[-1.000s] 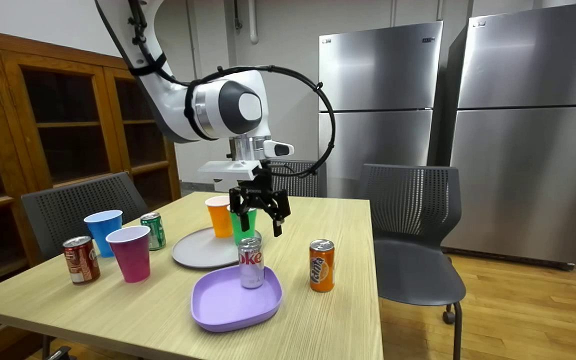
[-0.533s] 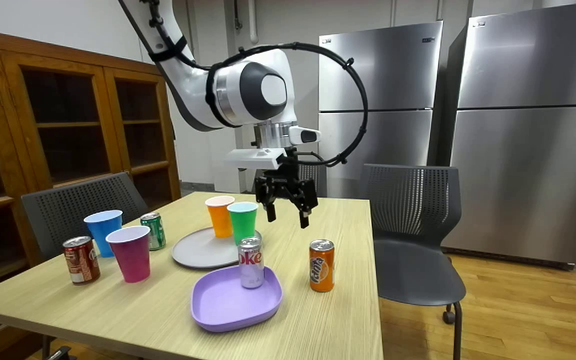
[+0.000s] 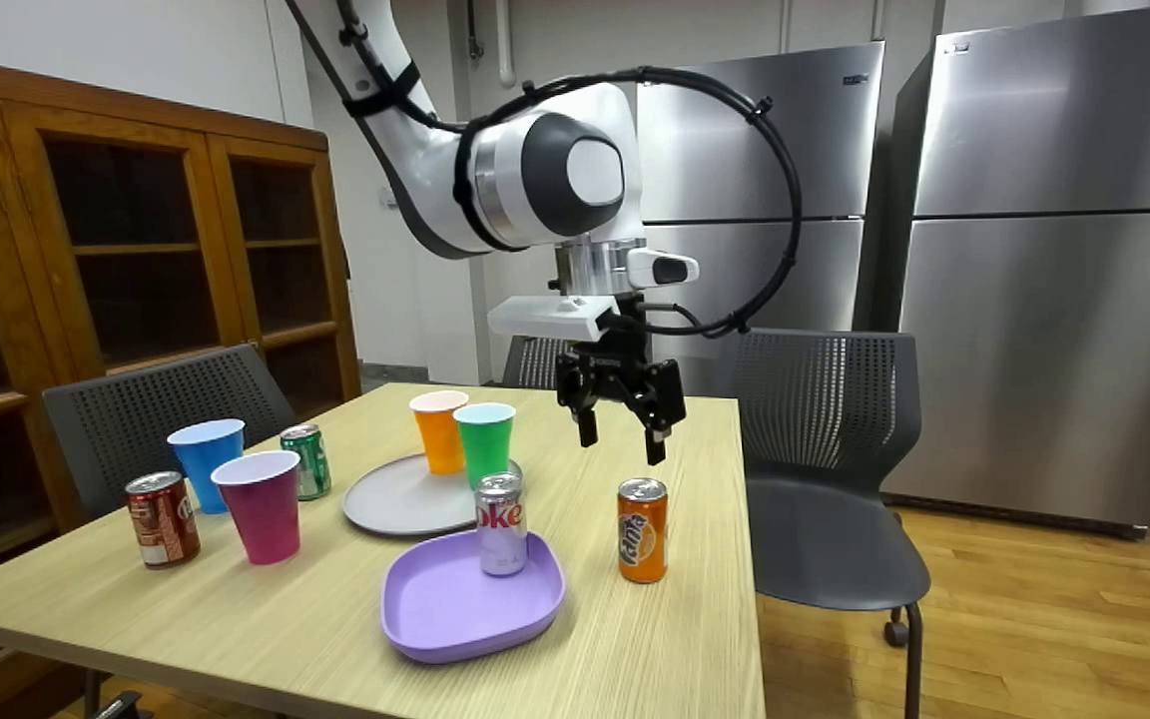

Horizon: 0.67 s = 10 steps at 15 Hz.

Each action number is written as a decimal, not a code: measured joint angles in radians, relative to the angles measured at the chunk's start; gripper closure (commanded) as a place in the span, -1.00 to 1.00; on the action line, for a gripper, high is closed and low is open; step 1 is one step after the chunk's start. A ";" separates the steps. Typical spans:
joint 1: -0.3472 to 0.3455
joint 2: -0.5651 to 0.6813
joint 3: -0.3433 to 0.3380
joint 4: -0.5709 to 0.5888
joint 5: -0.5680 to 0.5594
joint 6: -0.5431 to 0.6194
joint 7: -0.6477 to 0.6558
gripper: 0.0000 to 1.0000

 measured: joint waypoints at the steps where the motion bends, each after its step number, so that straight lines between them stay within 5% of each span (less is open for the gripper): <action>1: -0.009 0.002 -0.003 0.002 0.006 -0.001 0.000 -1.00; 10: -0.048 0.074 -0.005 0.062 0.043 -0.014 -0.001 -1.00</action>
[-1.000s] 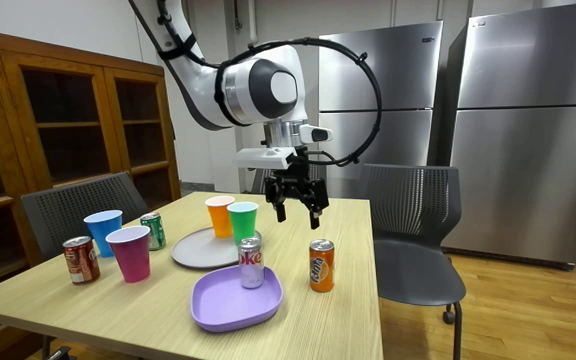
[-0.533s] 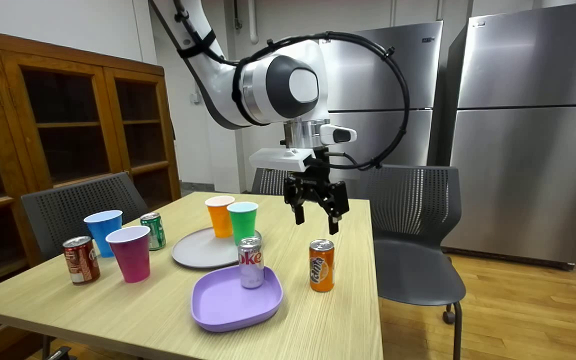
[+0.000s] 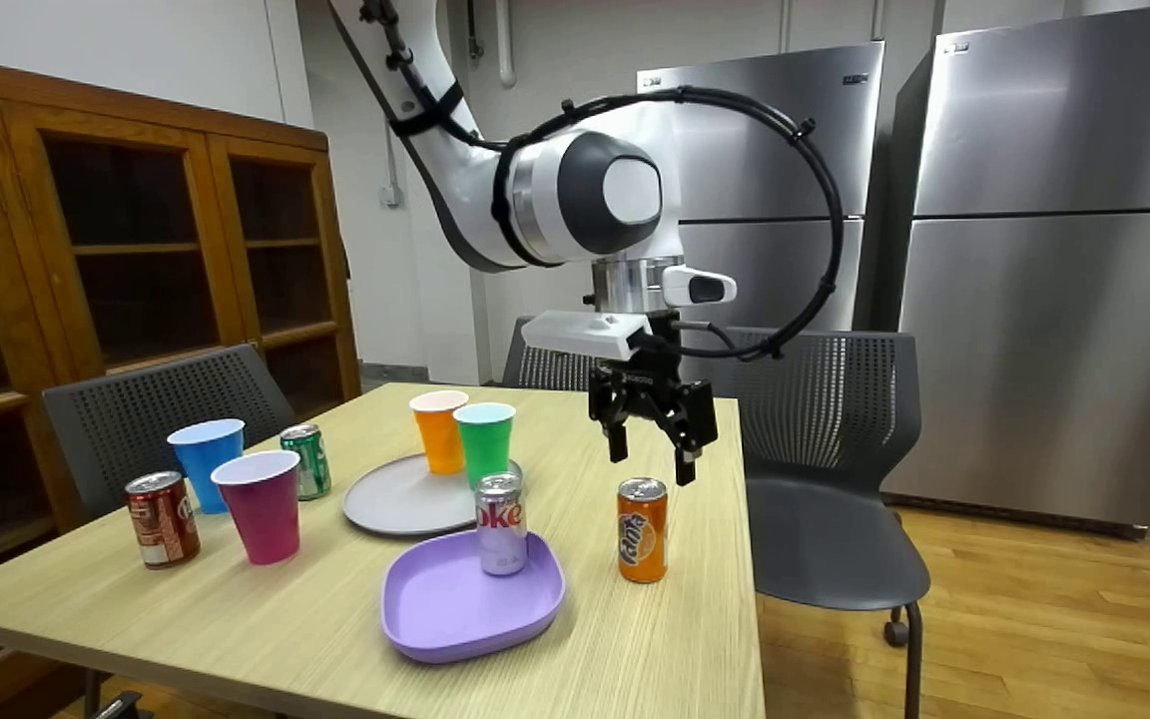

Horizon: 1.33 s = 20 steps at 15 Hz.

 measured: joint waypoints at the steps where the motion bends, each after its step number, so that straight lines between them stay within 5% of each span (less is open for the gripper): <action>1: 0.000 0.015 0.004 0.013 0.006 -0.001 0.000 -1.00; 14: 0.004 0.155 0.041 0.131 0.024 -0.055 0.000 -1.00; 15: 0.004 0.161 0.043 0.137 0.024 -0.057 0.000 -0.94; 16: 0.004 0.168 0.044 0.144 0.024 -0.060 0.000 -0.46; 18: 0.004 0.176 0.045 0.153 0.024 -0.062 0.000 -0.39; 20: 0.004 0.177 0.045 0.156 0.024 -0.064 0.000 -0.06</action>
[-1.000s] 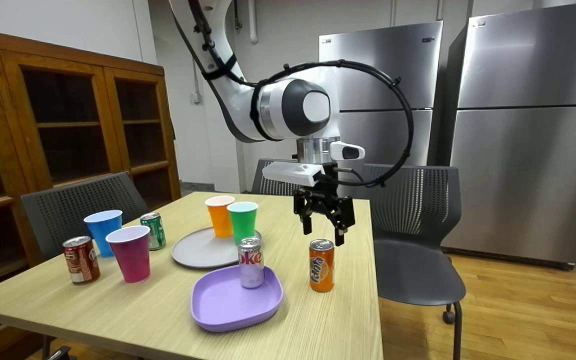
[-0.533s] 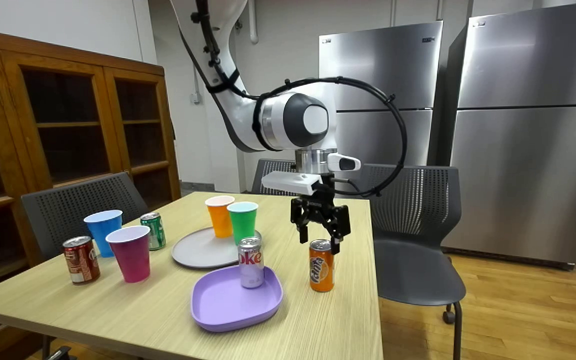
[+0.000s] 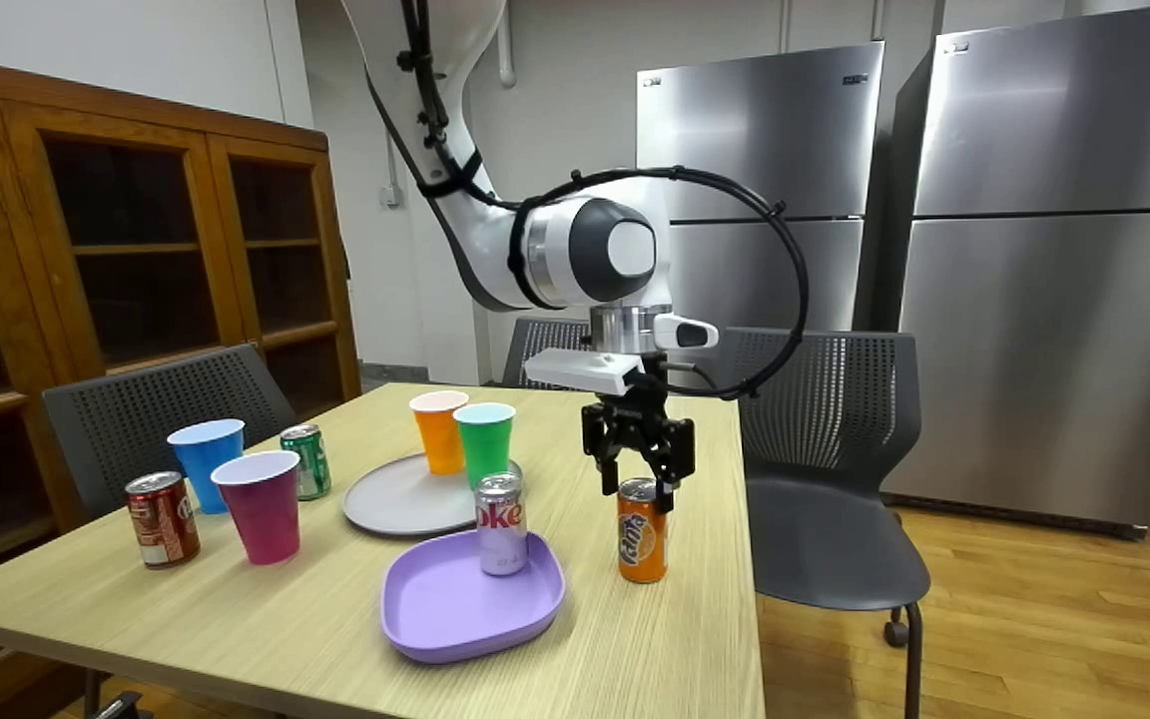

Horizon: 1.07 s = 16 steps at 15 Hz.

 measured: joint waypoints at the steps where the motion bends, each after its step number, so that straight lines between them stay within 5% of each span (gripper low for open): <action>1: 0.000 0.000 0.000 0.001 0.000 0.000 0.001 0.08; 2: 0.000 0.000 -0.001 0.001 0.000 0.000 0.001 0.23; 9: 0.005 -0.027 -0.008 -0.035 0.000 0.004 0.010 0.23; 16: 0.028 -0.196 -0.031 -0.221 -0.010 0.061 0.030 0.23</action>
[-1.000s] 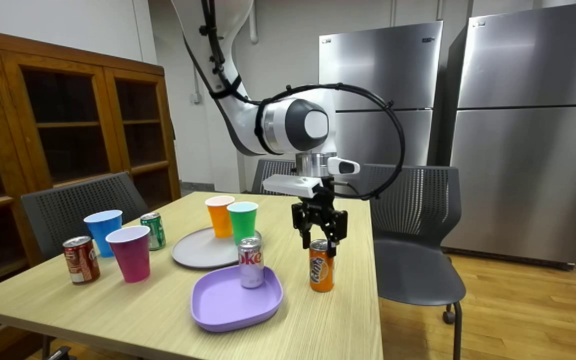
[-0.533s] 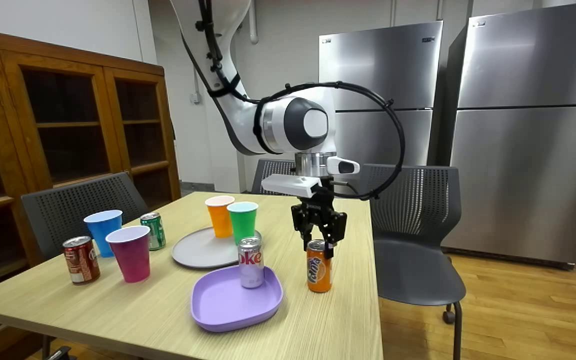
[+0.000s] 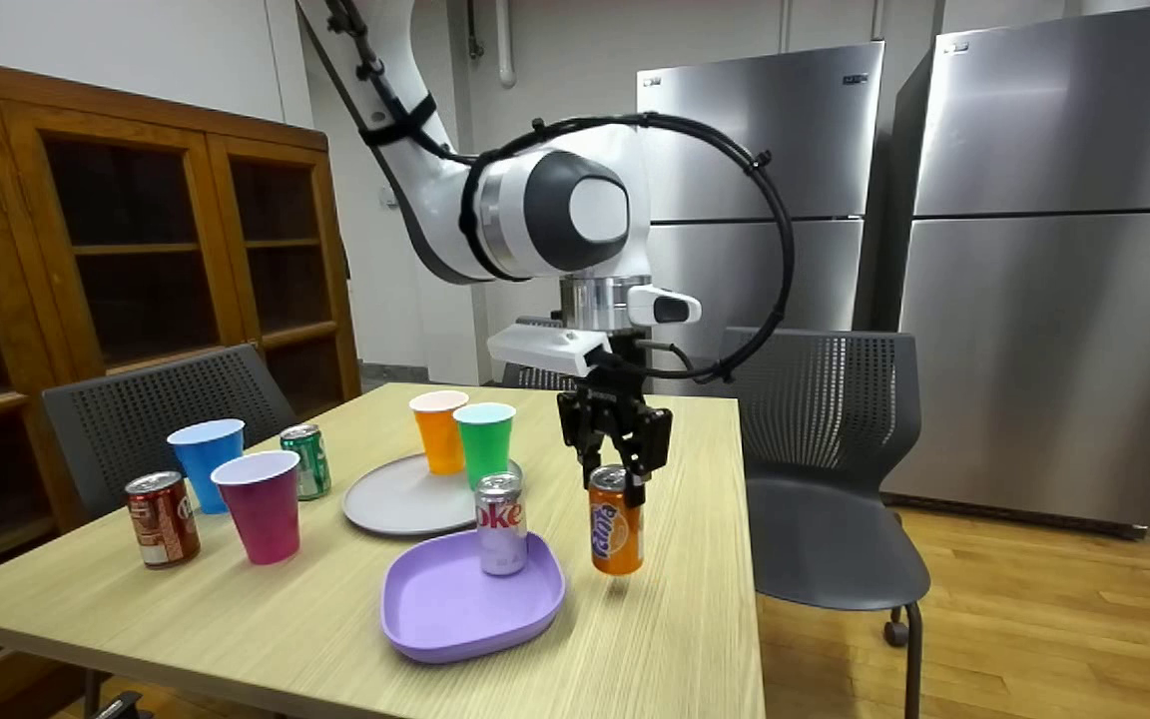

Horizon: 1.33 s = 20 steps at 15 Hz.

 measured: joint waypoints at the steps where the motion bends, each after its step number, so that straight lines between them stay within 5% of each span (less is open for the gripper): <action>1: 0.006 -0.030 -0.004 -0.033 -0.008 0.011 0.005 0.23; 10: 0.036 -0.231 -0.004 -0.242 -0.143 0.037 0.054 0.23; 20: 0.060 -0.266 0.062 -0.290 -0.157 0.038 0.054 0.23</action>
